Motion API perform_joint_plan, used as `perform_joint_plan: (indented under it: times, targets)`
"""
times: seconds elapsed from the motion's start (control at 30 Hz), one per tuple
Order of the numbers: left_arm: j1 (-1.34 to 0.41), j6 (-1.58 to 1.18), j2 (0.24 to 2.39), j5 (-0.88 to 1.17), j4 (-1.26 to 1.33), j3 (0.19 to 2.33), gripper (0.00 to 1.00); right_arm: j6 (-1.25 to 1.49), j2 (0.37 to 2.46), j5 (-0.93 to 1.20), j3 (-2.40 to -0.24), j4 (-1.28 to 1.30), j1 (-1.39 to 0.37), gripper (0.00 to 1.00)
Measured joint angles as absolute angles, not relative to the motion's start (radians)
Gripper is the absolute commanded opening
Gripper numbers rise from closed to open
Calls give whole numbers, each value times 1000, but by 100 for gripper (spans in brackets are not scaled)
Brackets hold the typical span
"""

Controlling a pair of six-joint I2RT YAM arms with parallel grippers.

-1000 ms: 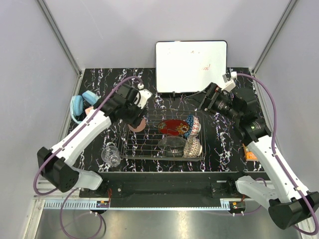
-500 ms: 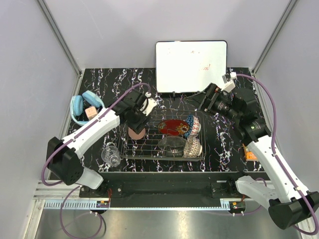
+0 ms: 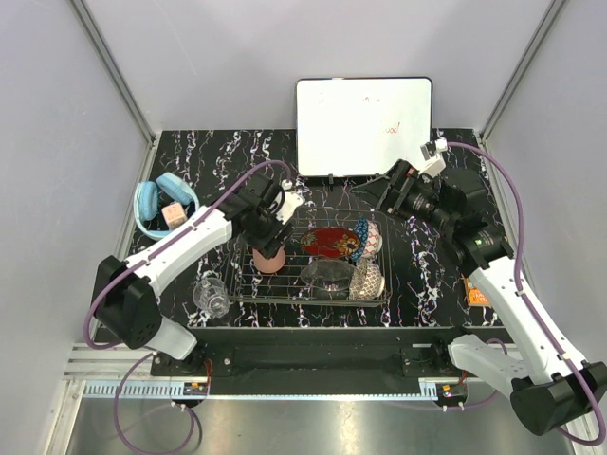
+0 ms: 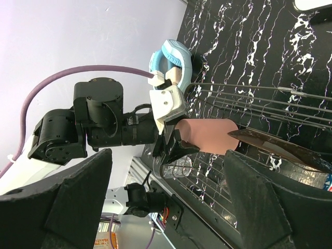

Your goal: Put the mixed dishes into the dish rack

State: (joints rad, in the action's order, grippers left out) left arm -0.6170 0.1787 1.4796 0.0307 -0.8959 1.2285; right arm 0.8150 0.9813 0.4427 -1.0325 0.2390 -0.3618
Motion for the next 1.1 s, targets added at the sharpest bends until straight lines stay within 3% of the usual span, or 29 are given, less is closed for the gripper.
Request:
perform_joint_plan:
  times: [0.07,0.1,0.2,0.73,1.1]
  targets:
    - [-616,179,1484,31,-890,1229,25,815,984,442,-1032,240,-362,98]
    - [-614,179,1486,34,-888,1230,55,815,984,442,-1032,241,-362,99]
    - [-607,177,1490,44,-880,1234,99,815,985,442,-1032,245,-362,100]
    - [-593,175,1430,12,-899,1256,99,796,987,435,-1036,295,-362,100]
    - [-527,270,1075,16,-950,1295,98,736,981,383,-1077,364,-362,100]
